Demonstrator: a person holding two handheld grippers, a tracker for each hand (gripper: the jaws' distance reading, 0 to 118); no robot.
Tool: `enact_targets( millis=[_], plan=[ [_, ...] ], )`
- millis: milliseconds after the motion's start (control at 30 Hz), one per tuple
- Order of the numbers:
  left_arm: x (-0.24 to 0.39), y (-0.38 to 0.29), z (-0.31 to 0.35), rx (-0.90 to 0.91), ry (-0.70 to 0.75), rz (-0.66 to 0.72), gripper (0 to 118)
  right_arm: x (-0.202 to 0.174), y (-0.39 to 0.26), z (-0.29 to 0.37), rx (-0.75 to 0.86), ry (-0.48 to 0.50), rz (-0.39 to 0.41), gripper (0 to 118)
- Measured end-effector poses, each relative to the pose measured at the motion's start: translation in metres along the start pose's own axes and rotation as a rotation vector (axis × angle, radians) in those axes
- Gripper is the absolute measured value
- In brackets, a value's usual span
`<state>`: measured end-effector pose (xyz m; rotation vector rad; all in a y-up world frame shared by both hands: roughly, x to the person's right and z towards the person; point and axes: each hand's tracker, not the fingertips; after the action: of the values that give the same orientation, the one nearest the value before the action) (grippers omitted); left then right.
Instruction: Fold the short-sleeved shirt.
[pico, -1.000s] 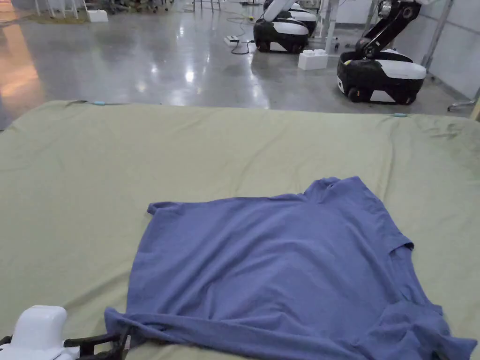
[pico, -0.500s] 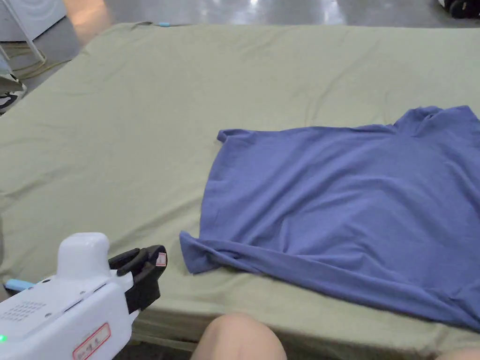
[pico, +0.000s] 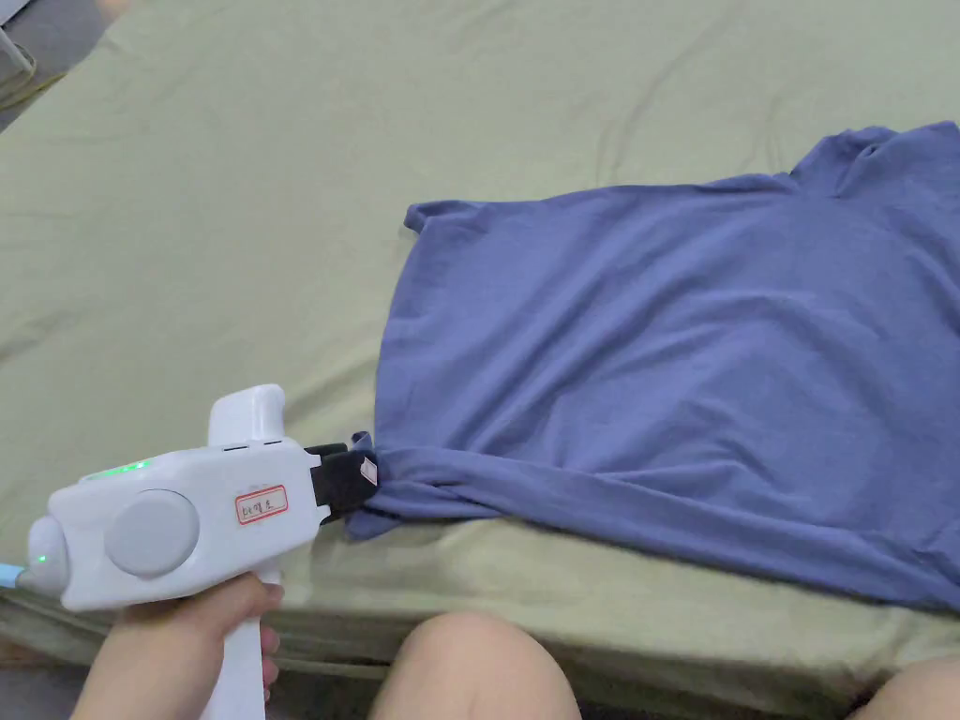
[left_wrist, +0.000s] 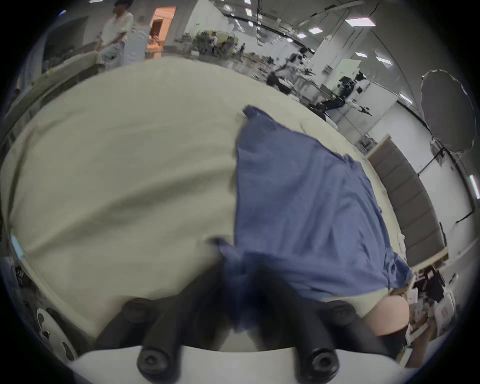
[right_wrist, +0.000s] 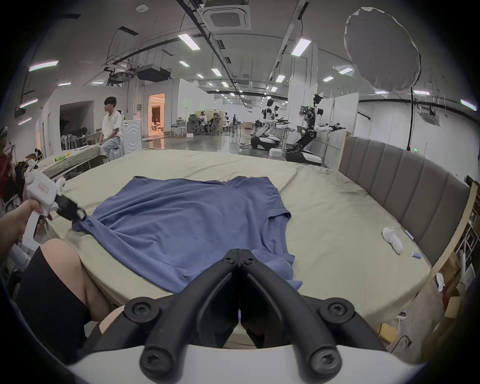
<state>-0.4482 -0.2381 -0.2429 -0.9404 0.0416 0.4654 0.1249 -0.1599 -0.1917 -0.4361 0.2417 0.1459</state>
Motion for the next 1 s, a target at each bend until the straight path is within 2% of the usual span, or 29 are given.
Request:
enact_targets(
  millis=[33, 100, 333, 367, 433, 467, 500, 667, 700, 733, 767, 800, 833, 867, 933, 1000],
  plan=[
    [0.002, -0.007, 0.008, 0.006, 0.029, 0.004, 3, 0.003, -0.001, 0.000, -0.007, -0.003, -0.013, 3],
    [0.012, -0.011, 0.015, 0.026, 0.040, -0.096, 3, 0.001, 0.000, -0.002, -0.006, -0.012, -0.018, 3],
    [0.031, -0.038, 0.060, 0.193, 0.103, -0.181, 3, 0.005, -0.005, -0.009, -0.050, -0.039, -0.015, 3],
    [0.035, -0.039, 0.065, 0.218, 0.102, -0.196, 3, 0.007, -0.009, -0.013, -0.081, -0.044, -0.023, 16],
    [0.049, -0.041, 0.072, 0.234, 0.114, -0.235, 3, 0.015, -0.017, -0.022, -0.157, -0.036, -0.042, 98],
    [0.055, -0.042, 0.075, 0.247, 0.125, -0.257, 3, 0.029, -0.030, -0.029, -0.197, -0.034, -0.059, 118],
    [0.060, -0.042, 0.075, 0.245, 0.131, -0.273, 3, 0.035, -0.039, -0.028, -0.156, -0.052, -0.060, 118],
    [0.065, -0.035, 0.073, 0.226, 0.111, -0.261, 3, 0.049, -0.056, -0.049, -0.298, -0.050, -0.092, 117],
    [0.059, -0.037, 0.073, 0.227, 0.111, -0.256, 3, 0.048, -0.055, -0.053, -0.291, -0.051, -0.091, 113],
    [0.059, -0.035, 0.073, 0.230, 0.110, -0.250, 3, 0.046, -0.052, -0.055, -0.288, -0.047, -0.092, 104],
    [0.058, -0.034, 0.074, 0.233, 0.097, -0.236, 3, 0.046, -0.052, -0.057, -0.276, -0.023, -0.097, 86],
    [0.058, -0.032, 0.075, 0.235, 0.095, -0.232, 3, 0.045, -0.051, -0.057, -0.267, -0.012, -0.096, 38],
    [0.059, -0.035, 0.074, 0.236, 0.095, -0.232, 3, 0.044, -0.050, -0.057, -0.261, -0.011, -0.097, 5],
    [0.060, -0.034, 0.074, 0.237, 0.099, -0.239, 3, 0.041, -0.042, -0.061, -0.270, 0.024, -0.115, 5],
    [0.060, -0.032, 0.078, 0.245, 0.106, -0.260, 3, 0.036, -0.038, -0.061, -0.274, 0.008, -0.104, 5],
    [0.059, -0.032, 0.081, 0.254, 0.104, -0.266, 3, 0.033, -0.026, -0.059, -0.285, -0.029, -0.028, 5]
  ],
)
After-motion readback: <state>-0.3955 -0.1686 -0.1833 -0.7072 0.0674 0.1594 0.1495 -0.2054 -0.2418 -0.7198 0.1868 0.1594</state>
